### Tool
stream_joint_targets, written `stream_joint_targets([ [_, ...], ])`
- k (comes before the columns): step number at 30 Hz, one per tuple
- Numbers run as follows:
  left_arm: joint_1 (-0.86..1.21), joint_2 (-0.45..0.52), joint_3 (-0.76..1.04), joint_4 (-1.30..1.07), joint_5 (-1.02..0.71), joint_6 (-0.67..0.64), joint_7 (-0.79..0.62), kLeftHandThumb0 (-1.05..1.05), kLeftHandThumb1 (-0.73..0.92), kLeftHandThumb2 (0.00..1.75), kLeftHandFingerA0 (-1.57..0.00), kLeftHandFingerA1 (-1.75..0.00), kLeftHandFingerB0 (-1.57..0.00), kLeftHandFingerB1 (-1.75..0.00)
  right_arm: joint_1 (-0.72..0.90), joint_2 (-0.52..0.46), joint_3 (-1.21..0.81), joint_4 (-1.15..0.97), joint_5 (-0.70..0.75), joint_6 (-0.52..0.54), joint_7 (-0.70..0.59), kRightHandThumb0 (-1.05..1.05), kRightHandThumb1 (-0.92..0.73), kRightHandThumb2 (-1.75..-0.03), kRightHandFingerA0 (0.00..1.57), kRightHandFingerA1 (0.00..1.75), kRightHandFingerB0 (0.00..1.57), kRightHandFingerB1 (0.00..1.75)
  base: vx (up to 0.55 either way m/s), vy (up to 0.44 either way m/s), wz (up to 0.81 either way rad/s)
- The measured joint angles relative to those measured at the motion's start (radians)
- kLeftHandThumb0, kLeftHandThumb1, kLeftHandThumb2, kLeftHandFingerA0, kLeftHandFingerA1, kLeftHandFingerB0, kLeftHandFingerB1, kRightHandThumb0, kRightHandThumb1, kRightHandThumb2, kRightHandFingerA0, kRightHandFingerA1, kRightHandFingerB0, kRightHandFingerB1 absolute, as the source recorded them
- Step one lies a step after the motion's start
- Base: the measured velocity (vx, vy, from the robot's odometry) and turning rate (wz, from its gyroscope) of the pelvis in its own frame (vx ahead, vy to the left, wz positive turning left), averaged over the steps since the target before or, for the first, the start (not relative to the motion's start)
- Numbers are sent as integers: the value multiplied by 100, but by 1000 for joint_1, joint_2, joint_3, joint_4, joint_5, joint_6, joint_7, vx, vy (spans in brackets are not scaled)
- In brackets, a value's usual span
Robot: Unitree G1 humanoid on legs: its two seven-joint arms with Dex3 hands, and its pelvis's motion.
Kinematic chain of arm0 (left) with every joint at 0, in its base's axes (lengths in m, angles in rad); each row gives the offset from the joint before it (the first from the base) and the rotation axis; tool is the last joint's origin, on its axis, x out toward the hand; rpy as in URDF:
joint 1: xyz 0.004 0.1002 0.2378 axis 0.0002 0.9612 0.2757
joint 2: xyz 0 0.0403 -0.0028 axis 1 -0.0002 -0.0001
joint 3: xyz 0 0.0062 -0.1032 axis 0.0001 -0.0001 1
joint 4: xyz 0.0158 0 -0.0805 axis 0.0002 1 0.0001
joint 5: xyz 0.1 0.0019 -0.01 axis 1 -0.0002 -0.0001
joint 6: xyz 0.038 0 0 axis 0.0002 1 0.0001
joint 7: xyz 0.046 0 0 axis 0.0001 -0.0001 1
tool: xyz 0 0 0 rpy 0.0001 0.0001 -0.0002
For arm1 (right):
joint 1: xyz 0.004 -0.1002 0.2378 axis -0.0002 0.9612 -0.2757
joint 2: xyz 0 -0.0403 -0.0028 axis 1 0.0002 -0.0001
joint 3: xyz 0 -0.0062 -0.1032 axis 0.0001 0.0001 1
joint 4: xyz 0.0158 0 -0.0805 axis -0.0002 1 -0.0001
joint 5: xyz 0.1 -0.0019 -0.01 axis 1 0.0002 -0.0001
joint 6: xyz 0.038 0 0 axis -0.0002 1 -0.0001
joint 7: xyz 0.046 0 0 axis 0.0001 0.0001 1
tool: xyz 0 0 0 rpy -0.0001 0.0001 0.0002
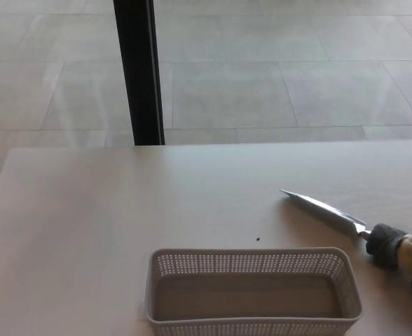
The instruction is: A garden tool is kept on the righthand side and a container is kept on the lefthand side on a desk infront of the robot. the robot uses its right hand to pick up the garden tool and makes a scooping motion inside the container
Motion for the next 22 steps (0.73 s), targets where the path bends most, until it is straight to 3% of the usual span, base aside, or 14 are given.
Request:
stream_joint_targets([
  [3, 1, -1, 0, 0, 0, 0, 0, -52, 66, 59, -63, -70, -55, -50, -25, -11, 7, 35, -1, 25, 23, -61, -76, -64, 100, 129, 79, 98, 0, 0, 0],
  [4, 1, -1, 0, 0, 0, 0, 0, -51, 66, 59, -64, -68, -57, -49, -31, -14, 9, 41, -1, 30, 29, -70, -71, -61, 39, 59, 22, 37, 0, 0, 0],
  [5, 1, -1, 0, 0, 0, 0, 0, -51, 65, 59, -67, -69, -59, -49, -37, -16, 10, 47, 0, 34, 35, -74, -70, -61, 16, 48, 12, 33, 0, 0, 0],
  [6, -1, -1, 0, 0, 0, 0, 0, -51, 65, 59, -67, -67, -58, -48, -42, -19, 3, 55, 3, 38, 46, -80, -55, -97, 9, 56, 0, 25, 0, 0, 0],
  [7, -1, -2, 0, 1, 0, 0, 0, -51, 65, 59, -67, -67, -58, -48, -46, -25, -4, 56, 5, 42, 55, -80, -55, -97, 9, 56, 0, 25, 0, 0, 0],
  [9, -2, -2, 0, 1, 0, 0, 0, -50, 64, 58, -67, -72, -58, -51, -49, -36, -11, 56, 9, 49, 71, -96, -70, -82, 0, 0, 0, 3, 0, 0, 0],
  [10, -2, -3, 0, 1, 0, 0, 0, -52, 64, 59, -67, -71, -58, -50, -47, -40, -12, 55, 13, 55, 83, -105, -80, -64, 0, 0, 0, 0, 0, 0, 0],
  [11, -2, -3, 0, 2, 0, 0, 0, -52, 64, 59, -67, -71, -58, -50, -42, -43, -11, 52, 16, 59, 97, -105, -80, -64, 0, 0, 0, 0, 0, 0, 0],
  [12, -1, -4, 0, 1, 0, 0, 0, -53, 64, 59, -68, -72, -59, -51, -36, -43, -9, 49, 18, 62, 110, -104, -68, -88, 0, 0, 0, 0, 0, 0, 0],
  [13, -2, -6, 0, 1, 0, 0, 0, -52, 66, 59, -64, -68, -56, -49, -31, -45, -8, 42, 20, 64, 125, -105, -79, -65, 0, 0, 0, 0, 0, 0, 0],
  [16, -4, -9, -1, 1, 0, 0, 0, -51, 67, 60, -61, -66, -52, -49, -18, -54, -11, 5, 30, 72, 164, -105, -77, -63, 0, 0, 0, 0, 0, 0, 0],
  [18, -5, -9, -1, 1, 0, 0, 0, -51, 68, 60, -59, -65, -51, -48, -4, -57, -20, -28, 43, 78, 190, -105, -66, -84, 0, 0, 0, 0, 0, 0, 0],
  [20, -6, -9, -1, 1, 0, 0, -1, -50, 66, 59, -65, -66, -58, -49, 11, -58, -32, -65, 59, 84, 218, -103, -74, -63, 0, 0, 0, 0, 0, 0, 0],
  [22, -6, -9, -1, 1, 0, 0, -1, -50, 66, 59, -66, -66, -58, -49, 26, -58, -43, -94, 71, 87, 236, -104, -64, -81, 0, 0, 0, 2, 0, 0, 0],
])
